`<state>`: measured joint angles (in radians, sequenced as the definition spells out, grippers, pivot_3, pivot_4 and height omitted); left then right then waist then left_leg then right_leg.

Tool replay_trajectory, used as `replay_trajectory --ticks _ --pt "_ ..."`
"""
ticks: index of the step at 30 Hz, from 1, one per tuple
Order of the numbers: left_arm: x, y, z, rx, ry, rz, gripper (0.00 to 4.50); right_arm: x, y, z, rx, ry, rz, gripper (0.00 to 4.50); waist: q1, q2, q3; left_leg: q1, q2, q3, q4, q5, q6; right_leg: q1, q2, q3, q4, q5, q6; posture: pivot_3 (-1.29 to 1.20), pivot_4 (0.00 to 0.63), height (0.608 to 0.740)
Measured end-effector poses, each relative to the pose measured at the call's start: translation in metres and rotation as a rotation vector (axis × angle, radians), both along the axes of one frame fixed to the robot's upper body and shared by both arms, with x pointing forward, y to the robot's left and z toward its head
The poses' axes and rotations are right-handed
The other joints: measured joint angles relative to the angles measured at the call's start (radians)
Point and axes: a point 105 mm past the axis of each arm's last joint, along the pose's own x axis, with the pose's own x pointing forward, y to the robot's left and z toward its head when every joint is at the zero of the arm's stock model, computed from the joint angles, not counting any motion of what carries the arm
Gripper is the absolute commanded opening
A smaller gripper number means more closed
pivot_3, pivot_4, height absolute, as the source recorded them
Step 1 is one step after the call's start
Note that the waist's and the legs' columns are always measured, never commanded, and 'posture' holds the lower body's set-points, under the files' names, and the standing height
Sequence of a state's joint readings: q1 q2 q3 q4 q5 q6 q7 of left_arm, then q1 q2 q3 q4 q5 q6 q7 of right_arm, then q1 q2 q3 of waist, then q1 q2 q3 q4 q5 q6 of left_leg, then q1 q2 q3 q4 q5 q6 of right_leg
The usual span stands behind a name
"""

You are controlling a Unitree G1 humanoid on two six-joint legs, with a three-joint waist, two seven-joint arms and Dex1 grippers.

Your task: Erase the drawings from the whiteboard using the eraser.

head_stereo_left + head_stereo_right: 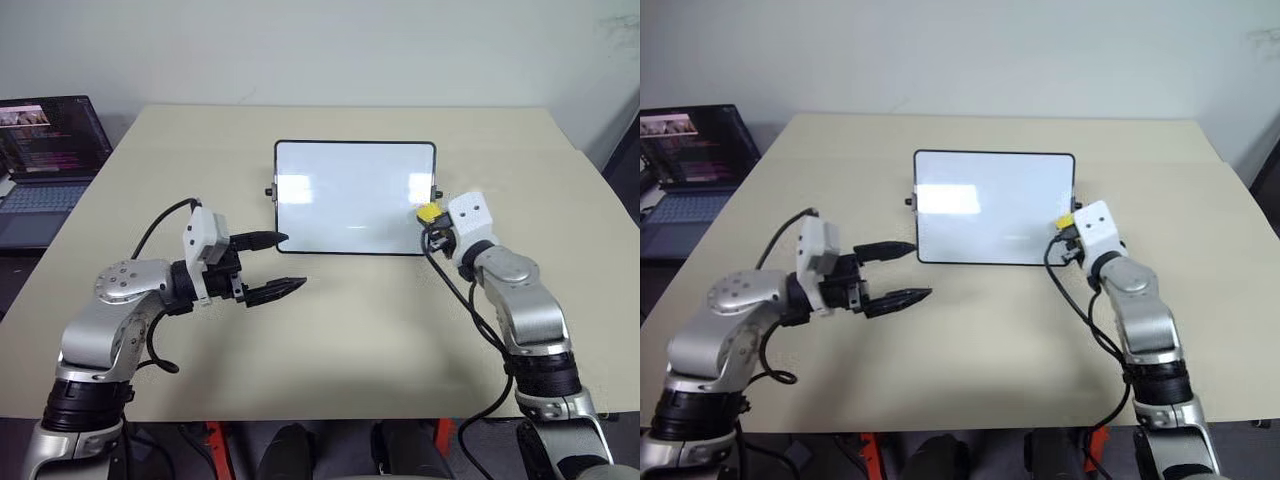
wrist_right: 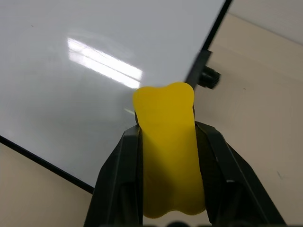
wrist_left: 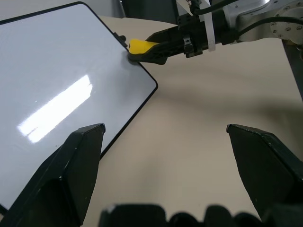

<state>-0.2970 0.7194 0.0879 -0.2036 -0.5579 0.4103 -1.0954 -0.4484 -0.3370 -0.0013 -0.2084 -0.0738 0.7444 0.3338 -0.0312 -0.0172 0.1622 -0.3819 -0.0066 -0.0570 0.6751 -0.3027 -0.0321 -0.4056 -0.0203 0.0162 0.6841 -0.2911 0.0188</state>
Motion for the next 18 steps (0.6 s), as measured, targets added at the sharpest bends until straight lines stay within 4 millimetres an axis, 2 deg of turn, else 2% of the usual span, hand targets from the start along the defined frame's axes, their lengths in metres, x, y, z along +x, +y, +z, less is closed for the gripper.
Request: replay_trajectory --ticks 9,13,18 --pt "0.002 -0.007 0.001 0.006 -0.007 -0.047 4.5 -0.012 -0.034 -0.001 0.057 0.059 -0.151 1.21 0.0 0.0 0.0 0.0 0.0 0.0 0.0 0.0 0.0 0.0 0.0 0.0 -0.001 0.0 0.0 0.0 0.15 0.74" --pt "0.002 -0.009 -0.001 0.009 -0.005 -0.063 4.5 -0.017 -0.039 -0.008 0.125 0.116 -0.204 1.21 0.0 0.0 0.0 0.0 0.0 0.0 0.0 0.0 0.0 0.0 0.0 0.0 -0.001 0.0 0.0 0.0 0.15 0.74" --pt "0.002 -0.009 0.0 0.01 -0.007 -0.069 4.5 -0.025 -0.038 -0.028 0.269 0.231 -0.286 1.21 0.0 0.0 0.0 0.0 0.0 0.0 -0.001 0.0 0.0 0.0 0.0 0.001 -0.001 0.0 0.0 0.0 0.15 0.74"
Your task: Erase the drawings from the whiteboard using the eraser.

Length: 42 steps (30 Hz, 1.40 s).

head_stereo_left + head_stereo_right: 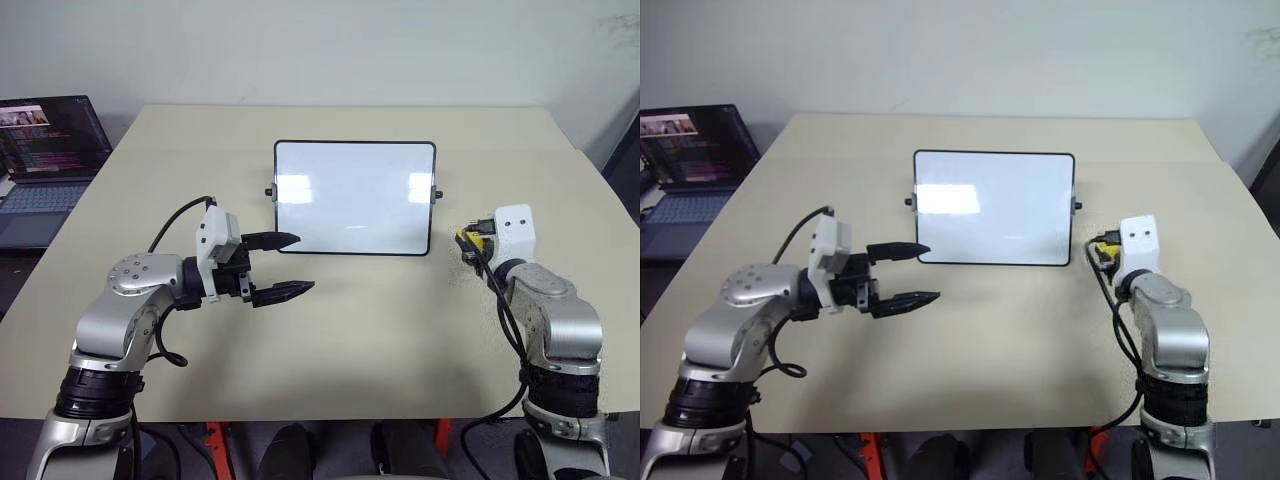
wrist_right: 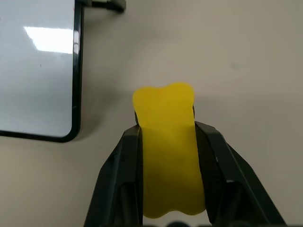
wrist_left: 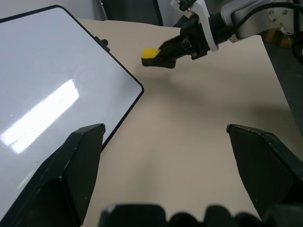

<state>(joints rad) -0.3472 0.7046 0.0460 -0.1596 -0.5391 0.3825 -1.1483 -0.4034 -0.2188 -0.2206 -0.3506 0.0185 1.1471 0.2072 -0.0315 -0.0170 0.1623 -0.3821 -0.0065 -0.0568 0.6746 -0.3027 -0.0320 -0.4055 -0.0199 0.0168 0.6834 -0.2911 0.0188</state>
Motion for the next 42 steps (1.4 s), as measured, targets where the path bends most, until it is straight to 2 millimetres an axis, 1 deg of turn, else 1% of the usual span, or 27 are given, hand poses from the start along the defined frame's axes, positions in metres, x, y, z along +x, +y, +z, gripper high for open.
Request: replay_trajectory --ticks 3,8,13,27,36,38,40,42 --pt "0.0 0.0 0.0 0.001 -0.001 0.0 4.5 -0.003 0.002 -0.007 0.04 0.041 -0.021 1.21 0.0 0.0 0.0 0.0 0.0 0.0 0.0 0.0 0.0 0.0 0.0 0.0 0.0 0.0 0.0 0.0 0.15 0.74" --pt "0.002 0.001 0.0 0.008 -0.005 0.005 4.5 -0.005 0.001 -0.007 0.062 0.044 -0.048 1.21 0.0 0.0 0.0 0.0 0.0 0.0 0.0 0.0 0.0 0.0 0.0 0.0 0.0 0.0 0.0 0.0 0.15 0.74" --pt "0.002 0.0 0.0 0.013 -0.005 0.006 4.5 -0.002 0.0 -0.005 0.061 0.035 -0.061 1.21 0.0 0.0 0.0 0.0 0.0 0.0 0.0 0.0 0.0 0.0 0.0 0.0 0.0 0.0 0.0 0.0 0.15 0.74" --pt "0.003 0.001 -0.001 0.029 -0.01 0.015 4.5 0.01 -0.003 -0.014 0.066 0.038 -0.083 1.21 -0.001 0.0 0.0 0.0 0.0 0.0 0.0 0.0 0.0 0.0 0.0 0.0 0.0 0.0 0.0 0.0 0.15 0.74" --pt "0.003 0.002 -0.002 0.031 -0.006 0.018 4.5 0.011 -0.002 -0.014 0.075 0.034 -0.079 1.21 -0.001 0.0 0.0 0.0 0.0 0.0 0.0 0.0 0.0 0.0 0.0 0.0 0.0 0.0 0.0 0.0 0.15 0.74" --pt "0.003 0.002 -0.002 0.031 -0.006 0.018 4.5 0.011 -0.001 -0.015 0.078 0.035 -0.078 1.91 -0.001 0.0 0.0 0.0 0.0 0.0 0.0 0.0 0.0 0.0 0.0 0.0 0.0 0.0 0.0 0.0 0.15 0.74" --pt "0.003 0.002 -0.002 0.032 -0.006 0.018 4.5 0.011 -0.001 -0.015 0.077 0.035 -0.079 2.4 -0.001 0.0 0.0 0.0 0.0 0.0 0.0 0.0 0.0 0.0 0.0 0.0 0.0 0.0 0.0 0.0 0.15 0.74" --pt "0.003 0.002 -0.002 0.033 -0.006 0.018 4.5 0.011 -0.002 -0.014 0.076 0.035 -0.08 3.09 -0.001 0.0 0.0 0.0 0.0 0.0 0.0 0.0 0.0 0.0 0.0 0.0 0.0 0.0 0.0 0.0 0.15 0.74"
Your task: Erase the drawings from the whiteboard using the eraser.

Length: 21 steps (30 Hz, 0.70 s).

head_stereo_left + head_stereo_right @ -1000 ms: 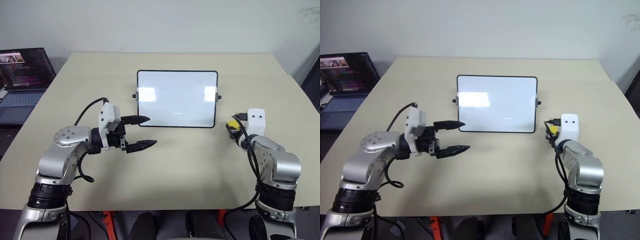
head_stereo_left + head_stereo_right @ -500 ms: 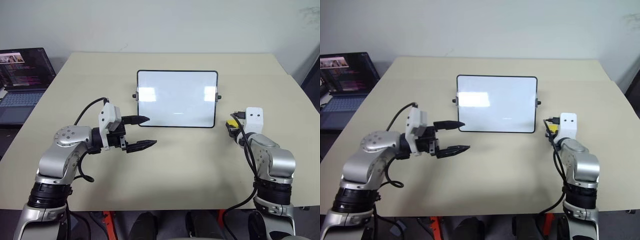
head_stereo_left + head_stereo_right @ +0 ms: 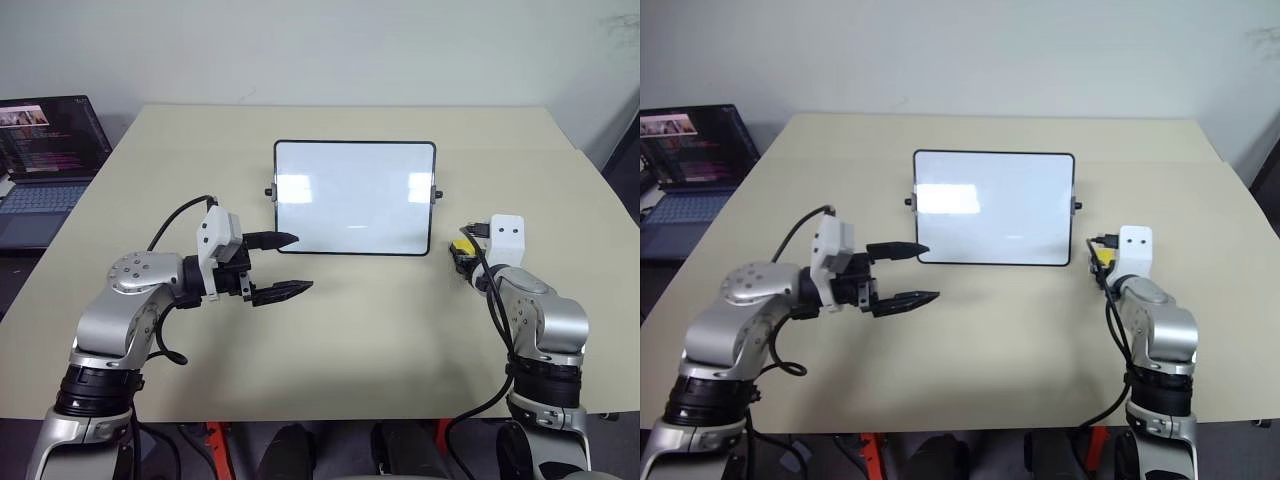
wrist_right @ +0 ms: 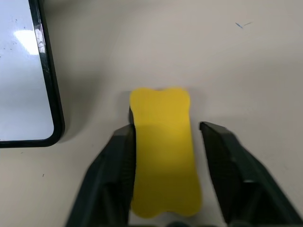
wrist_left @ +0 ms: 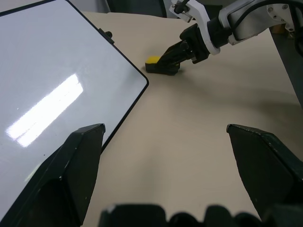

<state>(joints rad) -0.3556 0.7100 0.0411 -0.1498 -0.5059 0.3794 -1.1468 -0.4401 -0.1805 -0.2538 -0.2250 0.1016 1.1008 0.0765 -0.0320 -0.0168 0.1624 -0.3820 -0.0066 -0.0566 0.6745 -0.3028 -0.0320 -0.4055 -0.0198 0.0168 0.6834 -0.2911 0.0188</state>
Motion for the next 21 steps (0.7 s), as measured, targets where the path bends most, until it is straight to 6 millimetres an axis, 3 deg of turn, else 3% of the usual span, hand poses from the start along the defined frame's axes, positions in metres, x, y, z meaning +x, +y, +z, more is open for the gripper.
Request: replay_trajectory --ticks 4,15,21 --pt "0.0 0.0 0.0 0.0 0.0 0.0 4.5 0.0 -0.001 0.0 -0.005 0.0 -0.008 4.46 0.0 0.0 0.0 0.0 0.0 0.0 0.0 0.0 0.0 0.0 0.0 0.0 0.0 0.0 0.0 0.0 0.15 0.74" --pt "0.001 0.002 0.002 -0.007 -0.001 0.018 4.5 -0.002 -0.002 0.004 0.005 -0.005 -0.018 4.46 0.0 0.0 0.0 0.0 0.0 0.0 0.0 0.0 0.0 0.0 0.0 0.0 0.0 0.0 0.0 0.0 0.15 0.74" --pt "0.013 0.015 0.018 -0.109 -0.092 0.228 4.5 -0.009 -0.01 0.038 -0.007 -0.135 -0.03 4.46 0.001 0.0 0.0 0.0 0.0 0.0 0.0 0.0 0.0 0.0 0.0 0.0 0.0 0.0 0.0 0.0 0.15 0.74"
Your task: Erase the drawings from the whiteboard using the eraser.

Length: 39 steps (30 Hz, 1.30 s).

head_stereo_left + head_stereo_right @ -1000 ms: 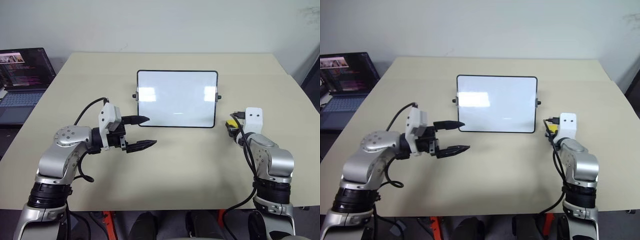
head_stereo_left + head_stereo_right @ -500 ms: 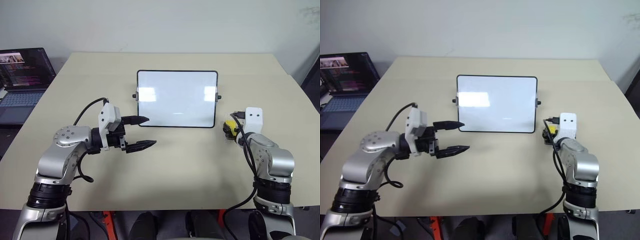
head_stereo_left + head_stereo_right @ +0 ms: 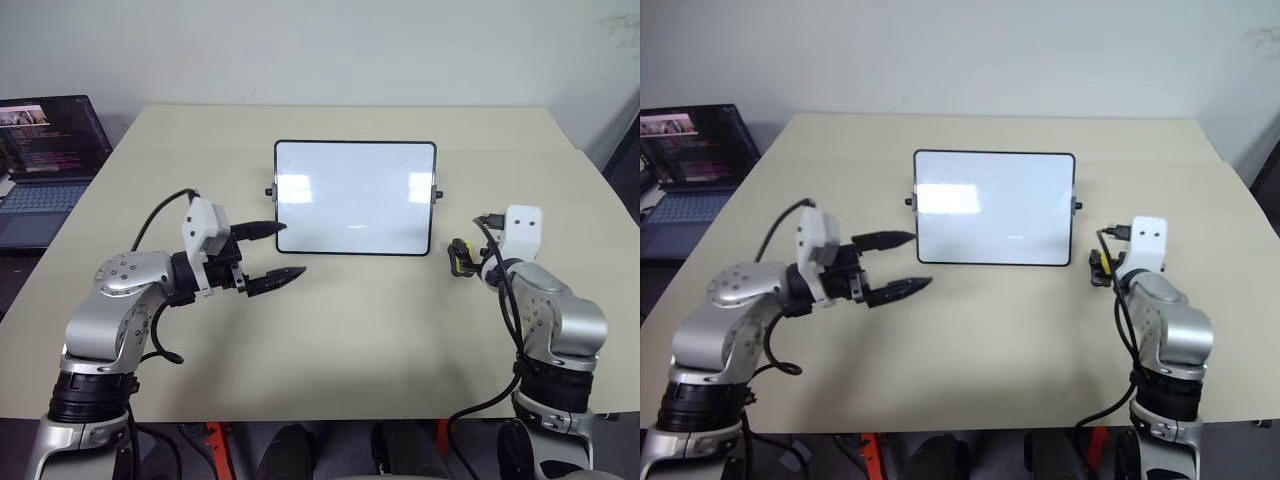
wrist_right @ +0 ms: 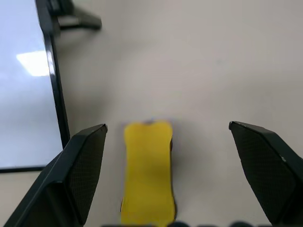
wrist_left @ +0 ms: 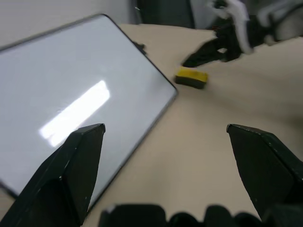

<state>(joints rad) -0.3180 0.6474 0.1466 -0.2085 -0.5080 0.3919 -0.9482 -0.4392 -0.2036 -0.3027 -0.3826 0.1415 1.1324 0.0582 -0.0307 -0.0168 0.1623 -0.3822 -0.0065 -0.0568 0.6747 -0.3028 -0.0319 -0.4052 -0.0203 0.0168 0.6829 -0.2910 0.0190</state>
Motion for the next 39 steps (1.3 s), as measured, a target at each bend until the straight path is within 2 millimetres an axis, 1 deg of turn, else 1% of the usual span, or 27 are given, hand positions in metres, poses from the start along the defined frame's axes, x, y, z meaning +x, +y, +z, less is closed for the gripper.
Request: replay_trajectory --ticks 2,4,7,11,13,14,18,21,23,25,27,31,33,36,39 --pt "0.002 0.0 -0.001 -0.05 -0.01 0.082 4.5 -0.005 -0.005 0.007 -0.035 -0.047 0.003 4.46 0.001 0.0 0.0 0.0 0.0 0.0 0.0 0.0 0.0 0.0 0.0 0.0 0.0 0.0 0.0 0.0 0.15 0.74" --pt "0.0 0.0 -0.012 -0.083 0.004 0.172 4.5 -0.012 -0.011 0.009 -0.066 -0.084 0.004 4.46 0.001 0.0 0.0 0.0 0.0 0.0 -0.001 0.0 0.0 0.0 0.0 0.001 -0.001 0.0 0.0 0.0 0.15 0.74" --pt "-0.006 -0.002 -0.032 -0.129 0.032 0.308 4.5 -0.024 -0.02 0.003 -0.066 -0.125 -0.01 4.46 0.002 0.0 0.0 0.0 0.0 0.001 -0.001 0.0 0.0 0.0 0.0 0.001 -0.001 0.0 0.0 0.0 0.15 0.74" --pt "-0.02 -0.012 -0.059 -0.168 0.084 0.463 4.5 -0.041 -0.021 0.001 -0.094 -0.204 0.007 4.46 0.002 0.0 0.0 0.0 0.0 0.001 -0.001 0.0 0.0 0.001 0.0 0.001 -0.001 0.0 0.0 0.0 0.15 0.74" --pt "-0.026 -0.011 -0.069 -0.164 0.096 0.543 4.5 -0.052 -0.019 -0.001 -0.092 -0.238 0.019 4.46 0.002 0.0 -0.001 0.002 0.001 0.001 -0.002 0.0 0.0 0.002 0.0 0.001 0.0 0.0 0.0 0.0 0.15 0.74" --pt "-0.028 -0.01 -0.073 -0.166 0.097 0.583 4.5 -0.057 -0.018 -0.006 -0.086 -0.24 0.022 4.46 0.002 0.0 -0.001 0.002 0.001 0.001 -0.002 0.0 0.0 0.002 0.0 0.001 0.0 0.0 0.0 0.0 0.15 0.74" --pt "-0.04 0.0 -0.086 -0.133 0.086 0.72 4.5 -0.08 -0.014 -0.033 -0.027 -0.201 0.023 4.46 0.002 0.001 -0.002 0.003 0.0 0.002 -0.001 0.0 0.0 0.003 0.0 0.002 0.0 0.0 0.001 0.0 0.15 0.74" --pt "-0.052 -0.001 -0.101 -0.147 0.133 0.789 4.5 -0.096 -0.006 -0.052 0.011 -0.161 0.028 4.46 0.002 0.001 -0.002 0.003 0.0 0.001 -0.001 0.0 0.0 0.003 0.0 0.002 -0.001 0.0 0.001 0.0 0.15 0.74" --pt "-0.058 0.0 -0.108 -0.176 0.167 0.844 4.5 -0.104 0.0 -0.06 0.032 -0.141 0.036 4.46 0.002 0.001 -0.002 0.003 0.0 0.001 -0.001 0.0 0.0 0.003 0.0 0.002 -0.001 0.0 0.001 0.0 0.15 0.74" --pt "-0.058 0.001 -0.106 -0.174 0.151 0.863 4.5 -0.106 0.003 -0.06 0.04 -0.154 0.028 4.46 0.003 0.001 -0.002 0.003 0.0 0.001 -0.001 0.0 0.0 0.003 0.0 0.001 -0.001 0.0 0.001 0.0 0.15 0.74" --pt "-0.057 0.002 -0.099 -0.177 0.112 0.872 4.5 -0.106 0.001 -0.056 0.025 -0.18 0.014 4.46 0.003 0.001 -0.002 0.004 0.0 0.001 -0.001 0.0 0.0 0.004 0.001 0.001 -0.001 0.0 0.001 0.0 0.15 0.74" --pt "-0.055 0.001 -0.094 -0.176 0.075 0.888 4.5 -0.106 -0.005 -0.051 -0.004 -0.234 -0.014 4.46 0.003 0.001 -0.002 0.011 0.0 0.0 -0.001 0.0 0.0 0.013 0.001 0.0 -0.003 0.0 0.001 0.0 0.15 0.74" --pt "-0.052 -0.001 -0.09 -0.174 0.053 0.885 4.5 -0.107 -0.006 -0.054 -0.007 -0.24 -0.024 4.46 0.003 0.0 -0.001 0.018 0.0 0.001 -0.005 0.0 0.0 0.019 0.0 0.001 -0.005 -0.002 0.004 0.0 0.15 0.74" --pt "-0.051 -0.006 -0.087 -0.185 0.037 0.862 4.5 -0.113 -0.009 -0.062 -0.018 -0.226 -0.03 4.46 0.003 0.0 -0.001 0.019 0.0 0.002 -0.007 0.0 0.0 0.019 0.0 0.002 -0.005 -0.003 0.005 0.0 0.15 0.74" --pt "-0.051 -0.009 -0.088 -0.185 0.044 0.848 4.5 -0.116 -0.013 -0.064 -0.039 -0.23 -0.022 4.46 0.003 0.0 -0.001 0.019 0.0 0.002 -0.009 0.0 0.0 0.018 0.0 0.002 -0.005 -0.003 0.005 0.0 0.15 0.74"
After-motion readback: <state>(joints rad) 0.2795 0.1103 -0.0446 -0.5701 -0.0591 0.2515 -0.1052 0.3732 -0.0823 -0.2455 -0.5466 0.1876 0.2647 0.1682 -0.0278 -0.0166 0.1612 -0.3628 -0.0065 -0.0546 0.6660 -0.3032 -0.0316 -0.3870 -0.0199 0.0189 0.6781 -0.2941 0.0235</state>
